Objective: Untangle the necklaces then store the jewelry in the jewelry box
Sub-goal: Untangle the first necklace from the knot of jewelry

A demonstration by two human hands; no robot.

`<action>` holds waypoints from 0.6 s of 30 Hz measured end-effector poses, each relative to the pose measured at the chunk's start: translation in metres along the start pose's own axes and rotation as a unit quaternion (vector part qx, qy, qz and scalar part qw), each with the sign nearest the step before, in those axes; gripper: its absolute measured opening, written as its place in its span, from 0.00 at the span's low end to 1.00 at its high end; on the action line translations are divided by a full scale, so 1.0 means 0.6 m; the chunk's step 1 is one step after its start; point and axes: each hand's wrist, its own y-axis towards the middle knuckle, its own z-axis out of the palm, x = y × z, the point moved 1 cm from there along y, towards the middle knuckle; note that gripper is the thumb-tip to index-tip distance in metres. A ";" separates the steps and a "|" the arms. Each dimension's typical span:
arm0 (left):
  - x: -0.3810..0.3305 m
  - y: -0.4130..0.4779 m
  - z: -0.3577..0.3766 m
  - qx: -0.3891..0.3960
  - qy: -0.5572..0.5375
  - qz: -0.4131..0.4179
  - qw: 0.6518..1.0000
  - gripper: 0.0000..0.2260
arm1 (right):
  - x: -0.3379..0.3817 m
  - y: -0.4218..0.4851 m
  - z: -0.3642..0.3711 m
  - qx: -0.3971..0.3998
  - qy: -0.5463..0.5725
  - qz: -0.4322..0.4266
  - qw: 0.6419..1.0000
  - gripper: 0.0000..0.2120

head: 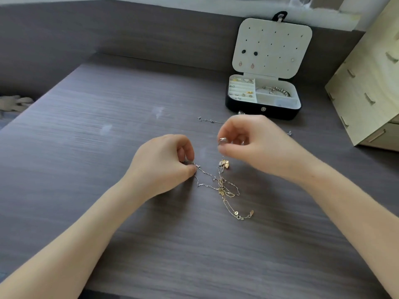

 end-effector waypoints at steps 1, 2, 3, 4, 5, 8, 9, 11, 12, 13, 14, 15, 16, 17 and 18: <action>0.001 0.000 -0.001 0.000 -0.005 0.001 1.000 0.07 | -0.002 -0.012 -0.011 -0.002 0.027 0.012 1.000 0.04; 0.003 -0.001 -0.001 0.000 -0.011 0.006 1.000 0.08 | -0.005 -0.024 -0.021 -0.006 0.048 0.023 0.999 0.04; 0.002 -0.002 -0.001 0.004 -0.019 0.014 1.000 0.09 | -0.009 -0.038 -0.027 -0.011 0.064 0.034 0.997 0.04; 0.001 -0.003 -0.001 0.009 -0.030 0.024 0.999 0.10 | -0.014 -0.051 -0.032 -0.017 0.070 0.044 0.996 0.05; -0.002 -0.004 0.000 0.016 -0.042 0.032 0.998 0.11 | -0.020 -0.064 -0.034 -0.024 0.067 0.052 0.996 0.06; -0.010 -0.006 0.001 0.022 -0.062 0.049 0.997 0.13 | -0.038 -0.099 -0.037 -0.047 0.007 0.061 0.997 0.09; -0.011 -0.006 0.003 0.020 -0.061 0.052 0.997 0.14 | -0.041 -0.110 -0.037 -0.051 -0.014 0.064 0.997 0.09; -0.010 -0.006 0.005 0.012 -0.053 0.062 0.997 0.13 | -0.047 -0.127 -0.034 -0.051 -0.041 0.072 0.995 0.09; -0.009 -0.006 0.006 0.007 -0.049 0.068 0.996 0.13 | -0.050 -0.134 -0.032 -0.049 -0.054 0.075 0.995 0.09; -0.007 -0.006 0.006 0.002 -0.043 0.074 0.996 0.13 | -0.053 -0.140 -0.029 -0.048 -0.067 0.075 0.994 0.09; -0.006 -0.006 0.007 -0.005 -0.035 0.080 0.996 0.13 | -0.056 -0.144 -0.027 -0.049 -0.082 0.073 0.993 0.09; -0.006 -0.006 0.007 -0.014 -0.024 0.090 0.996 0.13 | -0.058 -0.147 -0.026 -0.052 -0.096 0.070 0.992 0.08; -0.007 -0.006 0.007 -0.026 -0.011 0.108 0.994 0.13 | -0.058 -0.150 -0.025 -0.056 -0.108 0.067 0.990 0.08; -0.010 -0.008 0.007 -0.040 0.004 0.133 0.990 0.12 | -0.058 -0.151 -0.025 -0.060 -0.121 0.062 0.989 0.07; -0.013 -0.010 0.008 -0.049 0.016 0.165 0.985 0.11 | -0.058 -0.152 -0.025 -0.063 -0.134 0.057 0.987 0.07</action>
